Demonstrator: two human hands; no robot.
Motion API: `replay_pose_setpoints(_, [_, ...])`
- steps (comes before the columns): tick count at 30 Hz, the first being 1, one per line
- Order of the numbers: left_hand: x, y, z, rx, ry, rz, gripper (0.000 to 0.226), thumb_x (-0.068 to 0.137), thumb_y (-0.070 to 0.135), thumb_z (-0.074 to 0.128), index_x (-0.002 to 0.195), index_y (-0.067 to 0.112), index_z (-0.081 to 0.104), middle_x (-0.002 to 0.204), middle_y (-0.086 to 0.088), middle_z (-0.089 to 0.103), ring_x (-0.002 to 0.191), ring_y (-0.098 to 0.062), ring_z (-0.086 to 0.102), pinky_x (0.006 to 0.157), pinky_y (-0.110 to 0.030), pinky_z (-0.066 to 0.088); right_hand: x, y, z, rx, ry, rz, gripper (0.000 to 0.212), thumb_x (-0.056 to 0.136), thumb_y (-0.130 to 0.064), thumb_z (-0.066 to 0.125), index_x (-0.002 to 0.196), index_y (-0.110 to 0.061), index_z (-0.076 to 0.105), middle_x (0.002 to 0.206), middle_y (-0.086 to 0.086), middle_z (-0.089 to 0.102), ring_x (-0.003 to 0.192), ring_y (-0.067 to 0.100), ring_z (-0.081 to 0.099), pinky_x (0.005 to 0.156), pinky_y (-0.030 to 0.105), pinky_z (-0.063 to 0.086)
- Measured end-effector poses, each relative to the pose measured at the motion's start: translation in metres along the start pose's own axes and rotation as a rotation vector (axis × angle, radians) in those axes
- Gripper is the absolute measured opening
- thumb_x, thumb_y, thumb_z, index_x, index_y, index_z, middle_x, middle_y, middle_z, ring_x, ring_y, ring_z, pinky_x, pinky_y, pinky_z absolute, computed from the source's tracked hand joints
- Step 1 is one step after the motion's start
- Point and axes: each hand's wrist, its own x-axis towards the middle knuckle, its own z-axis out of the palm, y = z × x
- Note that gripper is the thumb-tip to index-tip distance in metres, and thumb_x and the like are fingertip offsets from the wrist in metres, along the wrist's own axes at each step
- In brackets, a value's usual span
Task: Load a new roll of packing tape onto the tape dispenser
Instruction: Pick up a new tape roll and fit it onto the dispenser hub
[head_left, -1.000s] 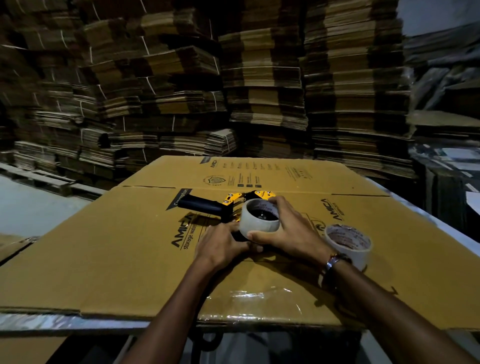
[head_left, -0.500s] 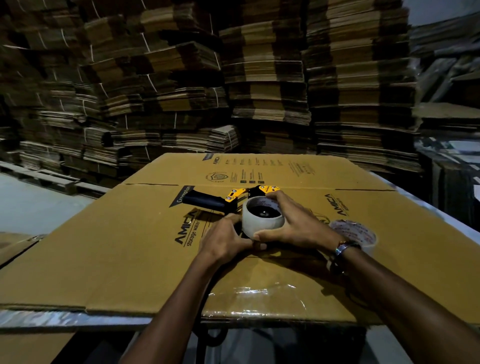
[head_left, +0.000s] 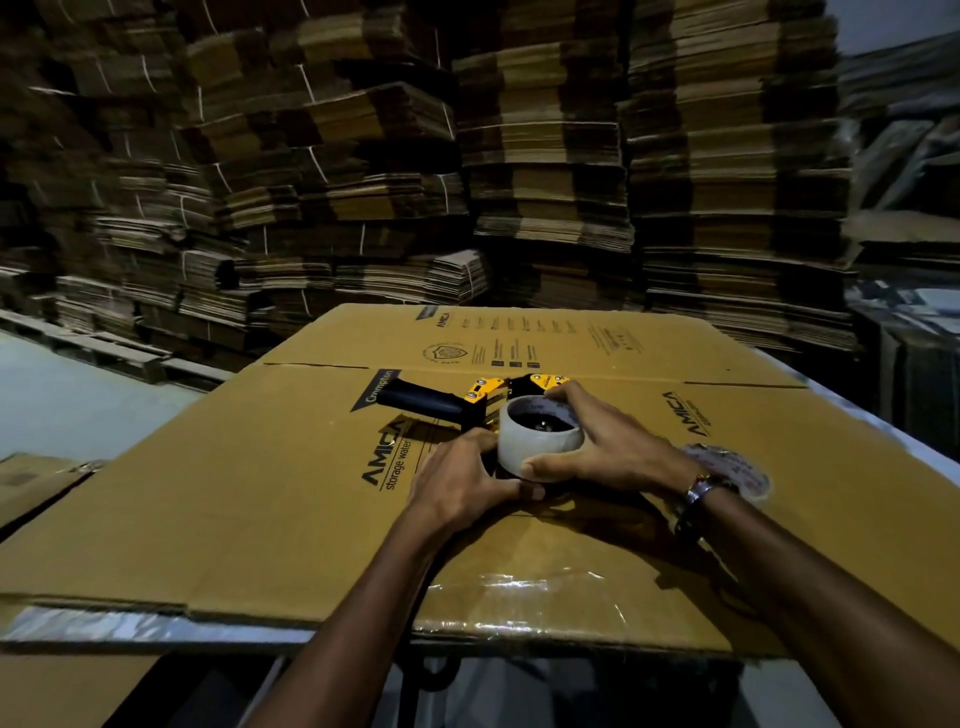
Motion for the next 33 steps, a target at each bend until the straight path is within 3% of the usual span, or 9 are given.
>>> replay_pose_setpoints(4, [0.000, 0.000, -0.001, 0.034, -0.037, 0.036, 0.083, 0.066, 0.062, 0.080, 0.134, 0.022, 0.056, 0.133, 0.007, 0.058, 0.112, -0.014, 0.056, 0.093, -0.040, 0.050, 0.001, -0.004, -0.006, 0.015, -0.044, 0.003, 0.082, 0.072, -0.057, 0.078, 0.136, -0.029, 0.035, 0.130, -0.009, 0.046, 0.114, 0.015, 0.054, 0.093, 0.039, 0.054])
replay_pose_setpoints(7, [-0.001, 0.001, -0.003, 0.055, -0.105, 0.037, 0.104, 0.053, 0.076, 0.072, 0.140, 0.024, 0.048, 0.138, 0.005, 0.053, 0.121, -0.019, 0.053, 0.104, -0.045, 0.043, -0.002, -0.001, -0.003, 0.039, -0.023, 0.000, 0.080, 0.072, -0.057, 0.079, 0.133, -0.031, 0.035, 0.133, -0.007, 0.049, 0.113, 0.014, 0.055, 0.092, 0.038, 0.055])
replay_pose_setpoints(11, [0.001, -0.003, -0.003, -0.211, -0.116, 0.021, 0.122, 0.048, 0.068, 0.081, 0.150, 0.043, 0.020, 0.144, 0.005, 0.049, 0.128, -0.020, 0.050, 0.108, -0.047, 0.044, -0.002, 0.001, 0.000, 0.045, -0.005, -0.010, 0.084, 0.070, -0.060, 0.079, 0.135, -0.031, 0.034, 0.137, -0.005, 0.049, 0.116, 0.015, 0.054, 0.094, 0.038, 0.054])
replay_pose_setpoints(18, [0.005, -0.007, 0.000, -0.298, -0.137, 0.135, 0.102, 0.057, 0.054, 0.087, 0.144, 0.043, 0.035, 0.135, 0.017, 0.054, 0.122, -0.008, 0.054, 0.100, -0.041, 0.053, -0.008, 0.000, 0.009, 0.004, 0.091, -0.040, 0.084, 0.072, -0.058, 0.078, 0.139, -0.031, 0.034, 0.141, -0.007, 0.047, 0.120, 0.012, 0.051, 0.093, 0.025, 0.047])
replay_pose_setpoints(24, [0.007, -0.011, 0.000, -0.283, -0.145, 0.180, 0.104, 0.059, 0.052, 0.088, 0.147, 0.040, 0.034, 0.140, 0.015, 0.053, 0.127, -0.008, 0.053, 0.104, -0.041, 0.050, -0.012, 0.002, 0.022, -0.015, 0.153, -0.057, 0.102, 0.072, -0.060, 0.077, 0.152, -0.030, 0.021, 0.148, -0.007, 0.036, 0.131, 0.012, 0.042, 0.100, 0.025, 0.039])
replay_pose_setpoints(33, [0.010, -0.014, -0.001, -0.242, -0.149, 0.200, 0.101, 0.059, 0.049, 0.090, 0.144, 0.044, 0.035, 0.140, 0.018, 0.052, 0.131, -0.008, 0.049, 0.107, -0.044, 0.047, -0.020, 0.002, 0.034, 0.038, 0.229, -0.107, 0.096, 0.074, -0.054, 0.079, 0.149, -0.032, 0.023, 0.139, -0.008, 0.040, 0.126, 0.005, 0.040, 0.104, 0.028, 0.041])
